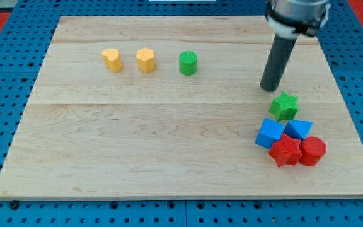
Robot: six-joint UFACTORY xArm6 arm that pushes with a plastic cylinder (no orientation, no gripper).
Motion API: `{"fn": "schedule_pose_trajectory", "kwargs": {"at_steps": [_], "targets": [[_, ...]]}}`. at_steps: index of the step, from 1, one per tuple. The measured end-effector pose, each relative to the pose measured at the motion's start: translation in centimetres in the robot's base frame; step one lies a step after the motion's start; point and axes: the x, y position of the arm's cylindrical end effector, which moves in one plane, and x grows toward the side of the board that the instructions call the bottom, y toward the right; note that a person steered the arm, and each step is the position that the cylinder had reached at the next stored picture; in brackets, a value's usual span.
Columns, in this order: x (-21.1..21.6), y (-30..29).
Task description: Drag the yellow hexagongreen circle into the group of blocks
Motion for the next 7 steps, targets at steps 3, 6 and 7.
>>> {"fn": "schedule_pose_trajectory", "kwargs": {"at_steps": [3, 6, 7], "targets": [[5.6, -1.6], [-12.5, -16.9], [-5.6, -17.8]]}}
